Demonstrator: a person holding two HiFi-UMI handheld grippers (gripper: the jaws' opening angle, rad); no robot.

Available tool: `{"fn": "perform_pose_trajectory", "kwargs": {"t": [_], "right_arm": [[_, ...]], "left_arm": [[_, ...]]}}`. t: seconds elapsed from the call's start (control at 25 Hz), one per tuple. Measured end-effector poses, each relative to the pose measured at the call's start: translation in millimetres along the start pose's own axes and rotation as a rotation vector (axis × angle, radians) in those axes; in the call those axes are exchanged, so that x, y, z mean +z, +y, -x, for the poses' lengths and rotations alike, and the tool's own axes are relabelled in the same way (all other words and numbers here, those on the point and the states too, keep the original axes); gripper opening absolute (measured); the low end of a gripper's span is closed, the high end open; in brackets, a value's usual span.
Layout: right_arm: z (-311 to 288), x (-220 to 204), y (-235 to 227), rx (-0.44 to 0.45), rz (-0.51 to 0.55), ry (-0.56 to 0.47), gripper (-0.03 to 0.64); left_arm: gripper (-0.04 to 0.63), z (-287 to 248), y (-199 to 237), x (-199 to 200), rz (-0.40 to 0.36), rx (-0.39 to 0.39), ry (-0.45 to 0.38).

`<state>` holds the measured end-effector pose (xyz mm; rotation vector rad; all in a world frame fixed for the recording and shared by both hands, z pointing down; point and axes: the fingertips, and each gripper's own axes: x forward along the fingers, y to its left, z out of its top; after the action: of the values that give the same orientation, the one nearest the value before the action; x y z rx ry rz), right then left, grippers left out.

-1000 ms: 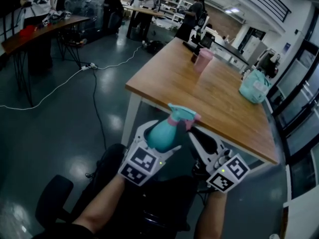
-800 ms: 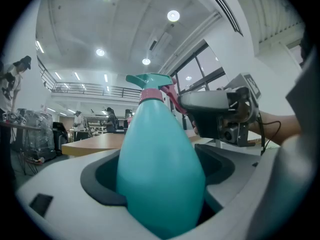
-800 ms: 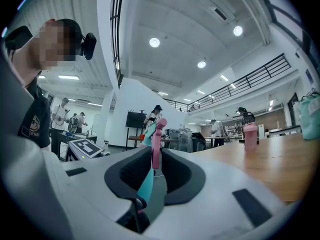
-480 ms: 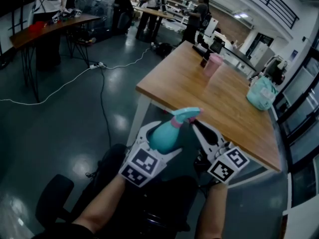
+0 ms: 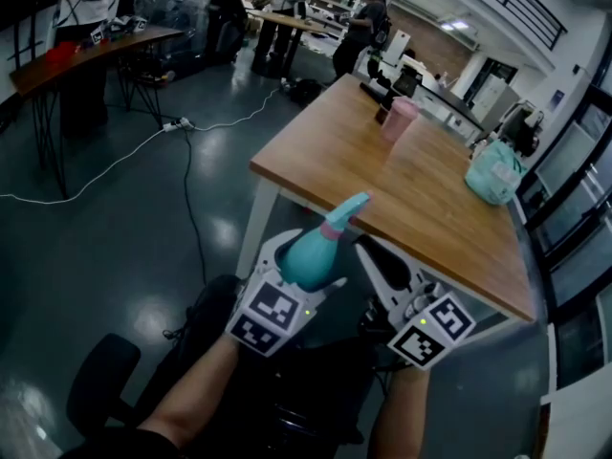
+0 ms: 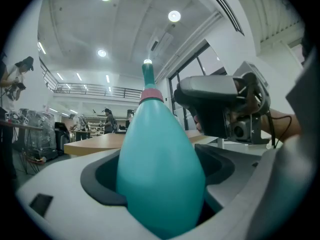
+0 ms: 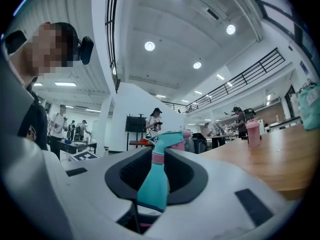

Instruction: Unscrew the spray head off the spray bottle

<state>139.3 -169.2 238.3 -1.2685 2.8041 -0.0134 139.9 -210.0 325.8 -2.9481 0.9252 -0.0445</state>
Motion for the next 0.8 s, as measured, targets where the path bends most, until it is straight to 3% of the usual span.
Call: {"fn": "perform_pose_trajectory", "kwargs": {"t": [0.12,0.32,0.8], "right_arm": [[2,-2,2,-0.051,-0.013,0.014,0.123],[6,-12,-10,-0.146,-0.032,0.054,0.130],[-12,-19,-9,-0.099,-0.043,0.070,0.130]], "left_arm": [[0.428,-8,-12,0,-0.006,-0.020,-0.003],[0.430,-18,-31,2,-0.018,-0.052,-0.009],[0.428,-16,-23,-5,-0.047,-0.041,0.005]]}}
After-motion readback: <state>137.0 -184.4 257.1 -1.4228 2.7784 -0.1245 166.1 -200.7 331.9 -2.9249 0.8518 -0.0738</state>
